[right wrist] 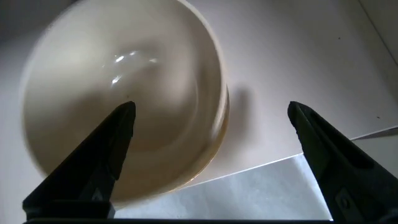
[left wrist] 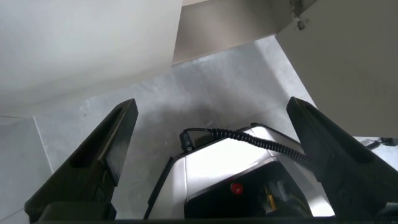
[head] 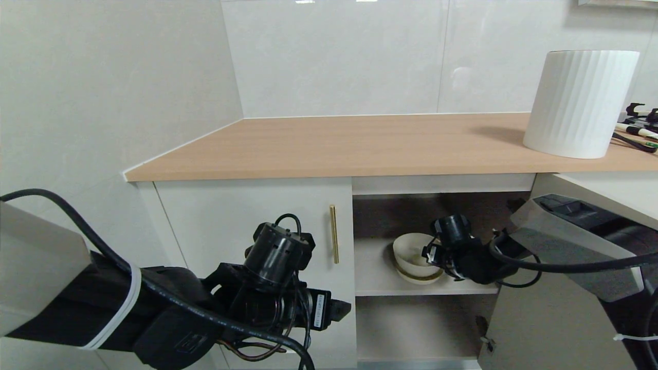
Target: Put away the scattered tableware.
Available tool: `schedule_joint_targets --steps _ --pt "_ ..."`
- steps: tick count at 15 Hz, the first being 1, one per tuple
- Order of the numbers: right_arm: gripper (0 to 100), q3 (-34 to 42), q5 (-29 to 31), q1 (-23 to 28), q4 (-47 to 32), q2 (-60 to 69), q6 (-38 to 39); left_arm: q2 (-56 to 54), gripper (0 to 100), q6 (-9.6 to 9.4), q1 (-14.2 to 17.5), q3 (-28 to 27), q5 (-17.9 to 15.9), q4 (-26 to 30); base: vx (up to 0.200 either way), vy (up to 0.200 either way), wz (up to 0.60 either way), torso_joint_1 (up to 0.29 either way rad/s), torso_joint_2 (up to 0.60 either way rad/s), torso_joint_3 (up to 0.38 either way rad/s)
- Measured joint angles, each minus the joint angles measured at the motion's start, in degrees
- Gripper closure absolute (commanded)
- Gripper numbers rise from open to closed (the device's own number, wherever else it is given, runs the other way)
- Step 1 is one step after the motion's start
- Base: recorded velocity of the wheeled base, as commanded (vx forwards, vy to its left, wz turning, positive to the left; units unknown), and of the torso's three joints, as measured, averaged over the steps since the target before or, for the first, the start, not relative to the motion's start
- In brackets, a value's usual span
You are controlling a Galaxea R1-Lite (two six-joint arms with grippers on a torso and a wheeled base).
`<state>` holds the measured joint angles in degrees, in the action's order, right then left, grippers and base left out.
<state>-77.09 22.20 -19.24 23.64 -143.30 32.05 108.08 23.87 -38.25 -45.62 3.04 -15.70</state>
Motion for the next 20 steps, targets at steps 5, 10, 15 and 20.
schedule_joint_targets --steps 5,10,15,20 --pt "0 5.8 -0.4 -0.5 0.0 5.2 0.2 -2.8 0 0.0 1.4 0.0 0.7 0.1 0.0 0.0 0.0 0.0 0.0 0.0" --pt "0 17.9 -3.2 -3.3 -4.7 23.1 -0.7 -14.9 0 -0.33 4.2 1.5 0.2 1.7 0.0 0.0 0.0 0.0 0.0 0.0" --pt "0 22.8 -13.2 -7.1 -28.9 49.5 -1.0 -28.8 0 -0.3 6.0 6.4 -1.2 3.0 0.0 0.0 0.0 0.0 0.0 0.0" --pt "0 32.5 -14.4 -12.7 -33.5 61.7 -1.0 -38.5 0 -0.3 9.5 10.8 -7.8 3.2 0.0 0.0 0.0 0.0 0.0 0.0"
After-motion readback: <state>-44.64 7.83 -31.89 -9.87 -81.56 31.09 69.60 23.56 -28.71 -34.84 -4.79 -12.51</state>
